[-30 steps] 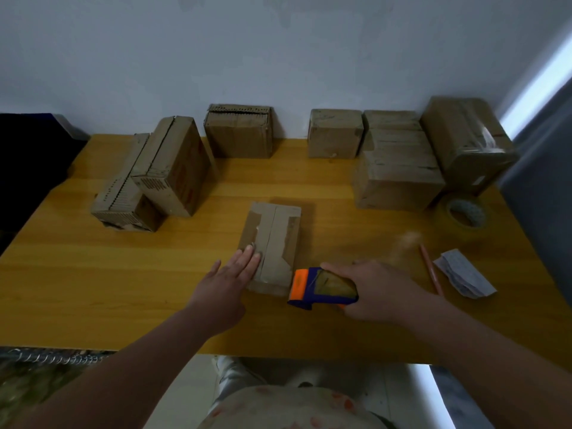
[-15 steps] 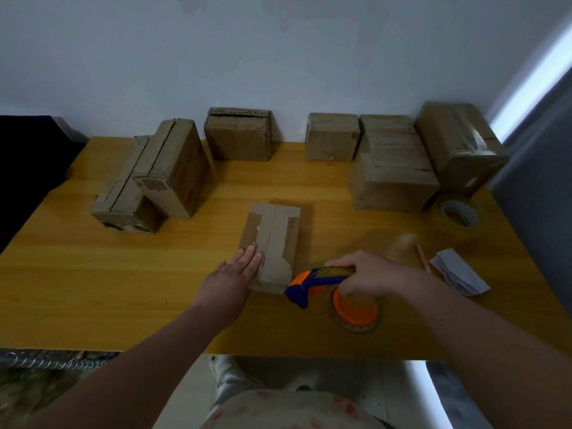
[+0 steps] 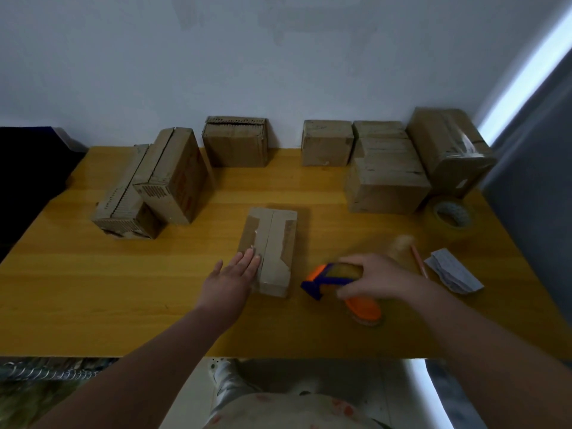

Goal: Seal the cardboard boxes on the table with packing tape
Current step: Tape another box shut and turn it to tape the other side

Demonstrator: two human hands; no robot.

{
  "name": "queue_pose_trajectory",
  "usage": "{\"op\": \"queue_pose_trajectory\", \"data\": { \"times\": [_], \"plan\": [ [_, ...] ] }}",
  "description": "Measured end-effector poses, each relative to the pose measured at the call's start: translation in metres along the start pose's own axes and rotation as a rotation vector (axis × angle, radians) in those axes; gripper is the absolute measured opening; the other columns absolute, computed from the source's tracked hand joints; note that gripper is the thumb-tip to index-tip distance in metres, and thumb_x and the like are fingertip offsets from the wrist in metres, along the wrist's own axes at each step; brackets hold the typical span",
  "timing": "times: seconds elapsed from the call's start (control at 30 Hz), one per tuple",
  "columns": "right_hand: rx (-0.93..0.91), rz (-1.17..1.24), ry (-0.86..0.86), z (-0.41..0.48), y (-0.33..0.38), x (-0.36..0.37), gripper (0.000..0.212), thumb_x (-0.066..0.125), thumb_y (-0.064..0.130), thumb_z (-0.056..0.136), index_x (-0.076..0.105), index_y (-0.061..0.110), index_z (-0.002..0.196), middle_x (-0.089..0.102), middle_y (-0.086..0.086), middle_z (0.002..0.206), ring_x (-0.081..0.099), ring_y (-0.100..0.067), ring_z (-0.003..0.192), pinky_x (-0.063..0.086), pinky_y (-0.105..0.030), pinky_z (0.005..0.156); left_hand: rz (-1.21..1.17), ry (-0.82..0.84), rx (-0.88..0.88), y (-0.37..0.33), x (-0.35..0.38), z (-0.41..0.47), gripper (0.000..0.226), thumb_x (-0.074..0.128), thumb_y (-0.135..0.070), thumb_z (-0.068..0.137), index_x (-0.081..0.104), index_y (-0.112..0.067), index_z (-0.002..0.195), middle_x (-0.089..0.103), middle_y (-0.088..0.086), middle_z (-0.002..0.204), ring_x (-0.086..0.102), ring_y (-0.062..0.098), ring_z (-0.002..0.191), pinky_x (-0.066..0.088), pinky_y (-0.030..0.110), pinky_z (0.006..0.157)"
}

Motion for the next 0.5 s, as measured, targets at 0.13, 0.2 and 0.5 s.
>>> {"op": "queue_pose_trajectory", "data": {
  "times": [0.13,0.2,0.5],
  "plan": [
    [-0.036,0.056,-0.213,0.002,-0.002,-0.008,0.082,0.066,0.053,0.083,0.026,0.033,0.152,0.045,-0.004,0.144,0.049,-0.023,0.123,0.045,-0.032,0.094,0.08,-0.002,0.001,-0.003,-0.004,0.0,0.07,0.04,-0.02,0.102,-0.008,-0.021,0.152,-0.009,-0.001,0.161,-0.001,0.019,0.148,0.003,0.043,0.118],
    [-0.028,-0.077,-0.275,0.004,-0.003,-0.005,0.068,0.053,0.034,0.097,0.016,0.036,0.154,0.042,-0.009,0.145,0.048,-0.027,0.122,0.044,-0.034,0.092,0.078,-0.087,0.049,-0.004,-0.006,-0.002,0.069,0.052,-0.018,0.097,0.013,-0.015,0.153,0.013,0.004,0.16,0.019,0.021,0.146,0.015,0.042,0.117],
    [0.099,-0.348,-0.163,0.008,-0.022,0.024,0.085,0.045,-0.003,0.092,0.002,0.039,0.153,0.051,-0.007,0.124,0.054,-0.023,0.106,0.049,-0.034,0.084,0.03,-0.298,0.212,-0.001,-0.018,-0.007,0.037,0.091,-0.007,0.039,0.069,-0.015,0.067,0.066,0.003,0.066,0.061,0.021,0.053,0.049,0.025,0.046]
  ]
}}
Point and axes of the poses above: each hand's wrist, its own z-axis towards the middle knuckle, its own x-axis out of the palm, y = z × x, the point moved 3 cm from there along z, towards the middle knuckle
